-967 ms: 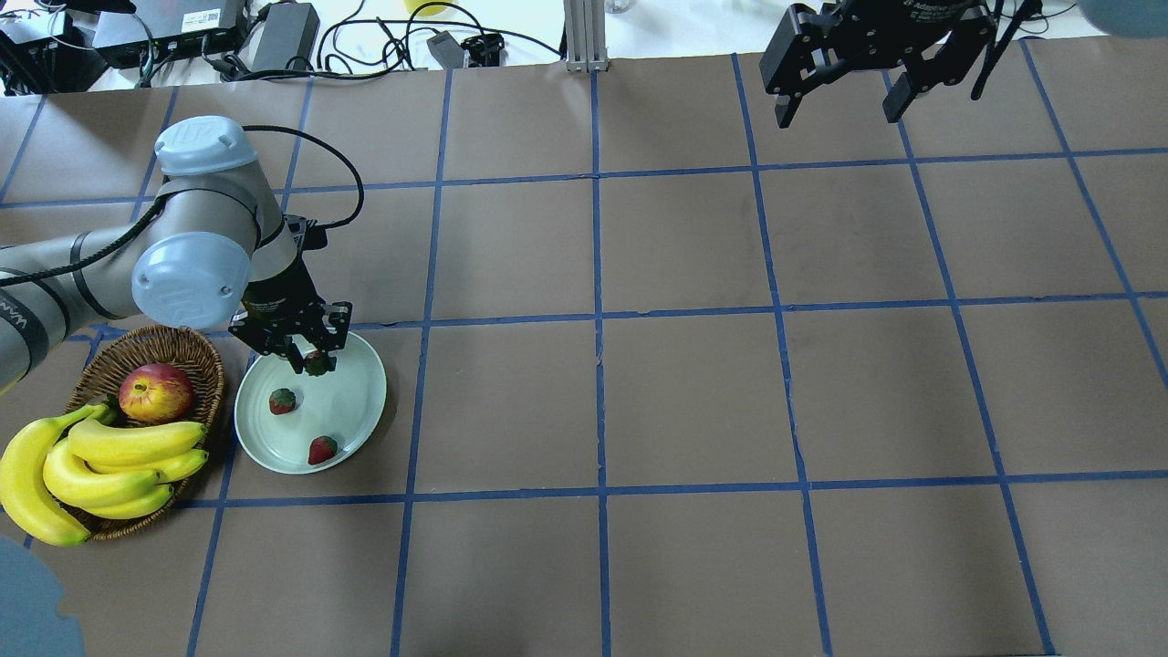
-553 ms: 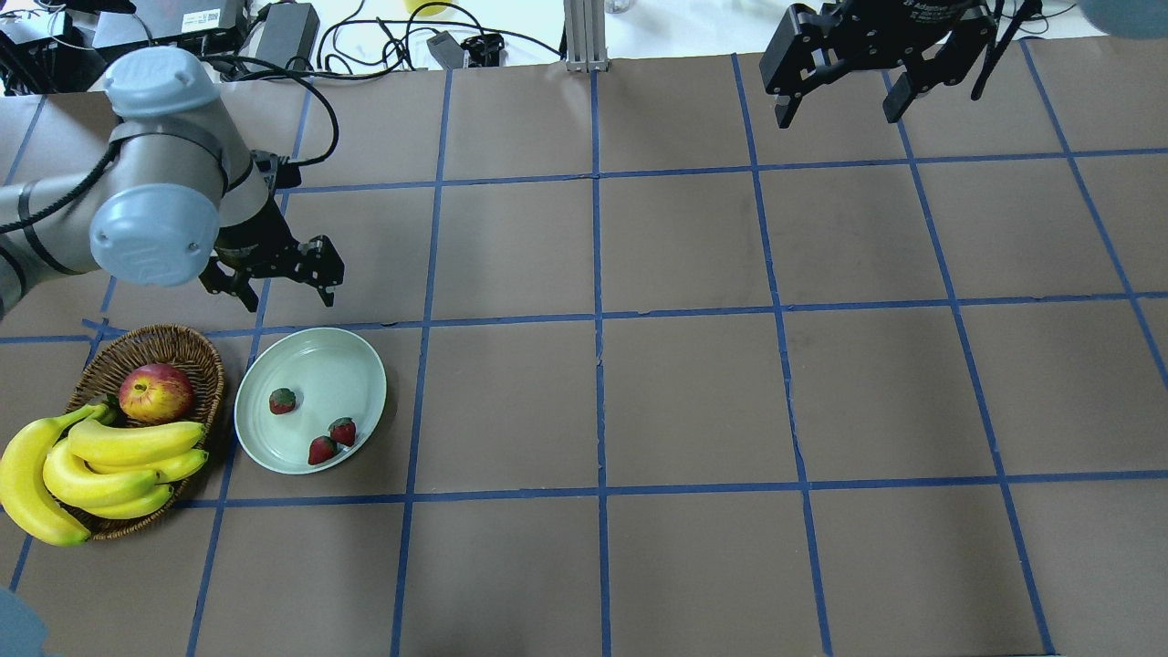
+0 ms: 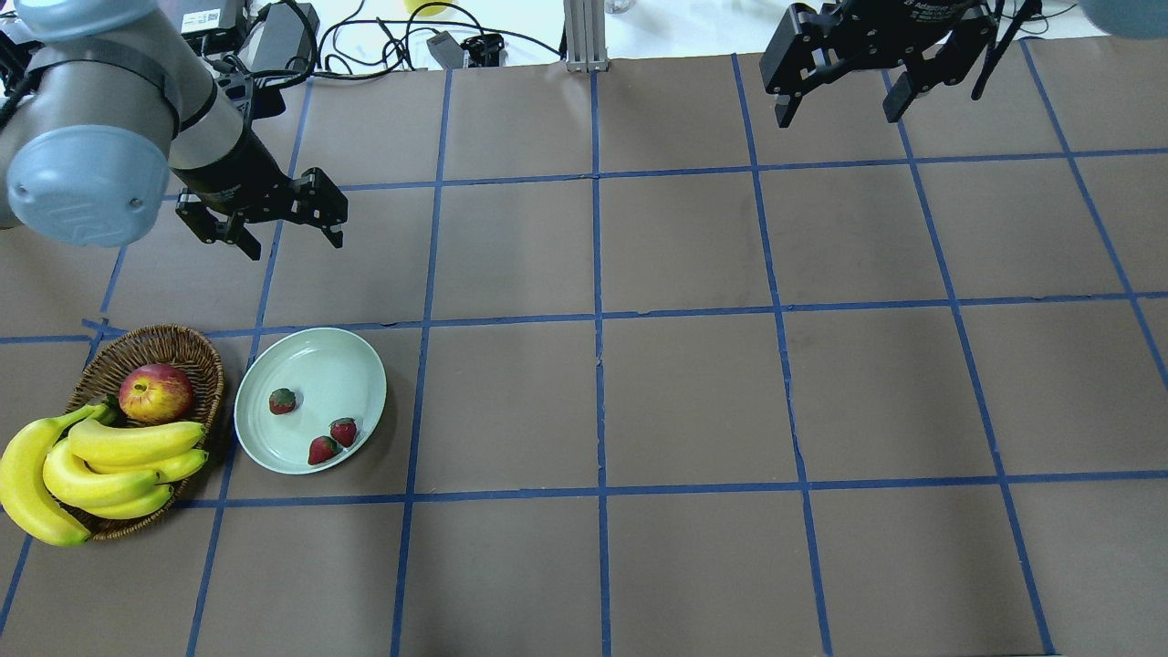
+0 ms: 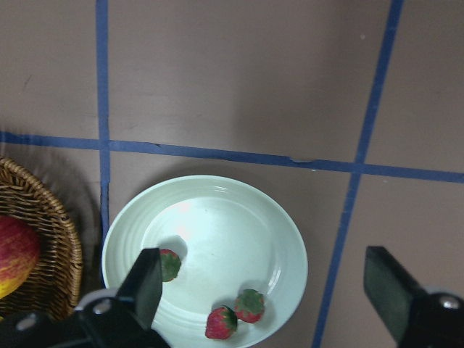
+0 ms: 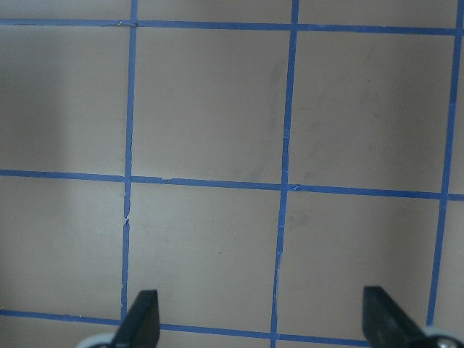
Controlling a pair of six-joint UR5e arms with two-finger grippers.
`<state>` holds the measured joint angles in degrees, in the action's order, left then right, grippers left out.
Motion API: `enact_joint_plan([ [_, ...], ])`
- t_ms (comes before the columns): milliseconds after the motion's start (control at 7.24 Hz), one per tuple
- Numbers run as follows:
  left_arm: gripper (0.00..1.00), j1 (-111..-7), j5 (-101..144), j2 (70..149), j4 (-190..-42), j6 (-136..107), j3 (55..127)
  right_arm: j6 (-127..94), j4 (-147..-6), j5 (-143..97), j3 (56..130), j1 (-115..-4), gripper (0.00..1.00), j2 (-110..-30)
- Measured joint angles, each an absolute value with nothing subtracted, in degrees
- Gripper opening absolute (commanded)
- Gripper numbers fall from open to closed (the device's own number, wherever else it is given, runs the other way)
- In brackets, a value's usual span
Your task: Collect all strawberries into plate
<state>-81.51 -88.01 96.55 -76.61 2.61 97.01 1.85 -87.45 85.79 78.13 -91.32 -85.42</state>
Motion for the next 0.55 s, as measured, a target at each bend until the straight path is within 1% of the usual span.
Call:
enact_joint_plan([
  [276,1.0,-82.3,-88.9,92.0,-83.9,2.9,93.0,1.8,-87.5,85.8,78.1,-91.3,1.0,-85.4],
  [553,1.0,-84.8,-90.1,89.3,-89.6,3.0,89.0,1.8,-87.5,85.8,78.1,-91.3,1.0,-85.3],
])
